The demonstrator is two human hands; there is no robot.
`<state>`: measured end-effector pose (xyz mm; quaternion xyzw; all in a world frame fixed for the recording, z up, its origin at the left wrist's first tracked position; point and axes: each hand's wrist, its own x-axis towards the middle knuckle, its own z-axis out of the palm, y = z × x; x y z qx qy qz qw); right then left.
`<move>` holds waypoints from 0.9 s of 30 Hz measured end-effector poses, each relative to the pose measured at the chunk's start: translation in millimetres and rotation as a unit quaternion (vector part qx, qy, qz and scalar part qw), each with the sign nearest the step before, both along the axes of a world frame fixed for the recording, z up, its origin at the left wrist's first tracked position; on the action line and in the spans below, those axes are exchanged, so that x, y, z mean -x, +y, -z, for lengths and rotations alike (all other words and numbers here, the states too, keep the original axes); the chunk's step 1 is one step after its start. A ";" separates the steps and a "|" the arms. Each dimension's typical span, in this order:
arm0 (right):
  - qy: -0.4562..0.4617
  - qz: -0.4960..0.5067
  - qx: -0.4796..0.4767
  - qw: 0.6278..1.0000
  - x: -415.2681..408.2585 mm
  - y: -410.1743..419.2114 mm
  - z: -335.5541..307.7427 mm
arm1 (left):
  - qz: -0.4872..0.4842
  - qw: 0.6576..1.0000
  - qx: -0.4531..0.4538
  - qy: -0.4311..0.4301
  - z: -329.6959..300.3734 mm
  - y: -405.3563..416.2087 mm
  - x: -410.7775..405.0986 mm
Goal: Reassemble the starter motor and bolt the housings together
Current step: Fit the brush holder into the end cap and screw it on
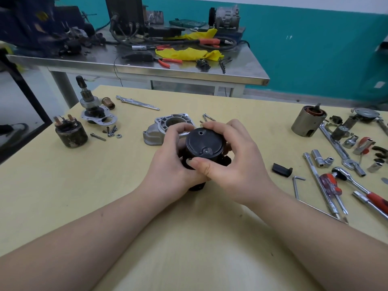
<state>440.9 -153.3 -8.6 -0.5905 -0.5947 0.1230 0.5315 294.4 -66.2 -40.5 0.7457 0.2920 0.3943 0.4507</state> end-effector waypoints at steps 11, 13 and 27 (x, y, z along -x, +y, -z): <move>0.029 0.022 -0.015 0.999 9.0 -0.3 4.4 | -0.009 1.000 -0.007 -0.004 -0.6 0.4 -0.6; 0.033 0.038 -0.018 0.999 12.5 -1.1 5.3 | -0.014 1.000 -0.011 -0.004 -0.3 -0.4 -1.1; 0.058 0.013 0.018 0.998 3.2 7.7 13.1 | 0.171 0.980 0.083 -0.056 -3.3 13.5 10.3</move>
